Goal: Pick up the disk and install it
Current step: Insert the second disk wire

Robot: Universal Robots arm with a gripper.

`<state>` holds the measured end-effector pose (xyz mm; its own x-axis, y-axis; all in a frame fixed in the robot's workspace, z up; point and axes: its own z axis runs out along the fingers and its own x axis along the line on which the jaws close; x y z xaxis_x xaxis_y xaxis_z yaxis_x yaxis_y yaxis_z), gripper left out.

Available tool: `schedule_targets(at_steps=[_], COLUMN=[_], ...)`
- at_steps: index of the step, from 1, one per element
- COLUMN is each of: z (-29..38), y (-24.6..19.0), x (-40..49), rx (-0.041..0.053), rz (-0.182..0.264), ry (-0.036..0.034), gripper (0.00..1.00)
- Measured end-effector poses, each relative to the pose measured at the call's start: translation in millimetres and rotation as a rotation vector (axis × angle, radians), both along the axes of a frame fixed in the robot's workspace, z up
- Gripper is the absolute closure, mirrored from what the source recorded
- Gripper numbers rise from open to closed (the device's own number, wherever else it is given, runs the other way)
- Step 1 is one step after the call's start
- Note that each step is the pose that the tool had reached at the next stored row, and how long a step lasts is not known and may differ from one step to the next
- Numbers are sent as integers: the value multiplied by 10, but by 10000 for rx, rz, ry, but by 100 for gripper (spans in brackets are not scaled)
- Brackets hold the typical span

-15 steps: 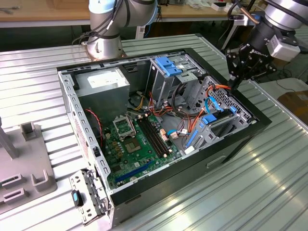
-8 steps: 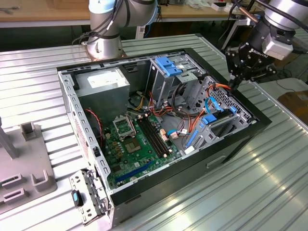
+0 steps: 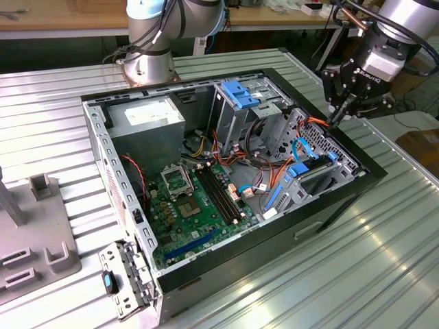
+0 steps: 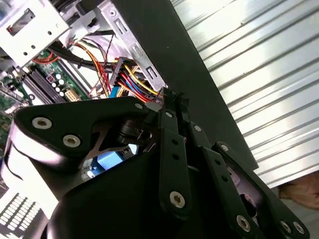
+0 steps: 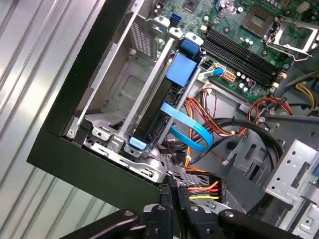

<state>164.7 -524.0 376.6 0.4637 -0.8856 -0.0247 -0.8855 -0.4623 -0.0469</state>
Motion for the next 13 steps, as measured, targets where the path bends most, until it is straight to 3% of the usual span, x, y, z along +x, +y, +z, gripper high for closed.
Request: schedule_targets(at_steps=[5, 6, 9, 13], z=[0, -1, -4, -6], y=[0, 0, 0, 0], x=[0, 0, 0, 0], rx=[0, 0, 0, 0], rz=[-212, -436, -1858, -2841], ry=[0, 0, 0, 0], gripper=[84, 84, 84, 84])
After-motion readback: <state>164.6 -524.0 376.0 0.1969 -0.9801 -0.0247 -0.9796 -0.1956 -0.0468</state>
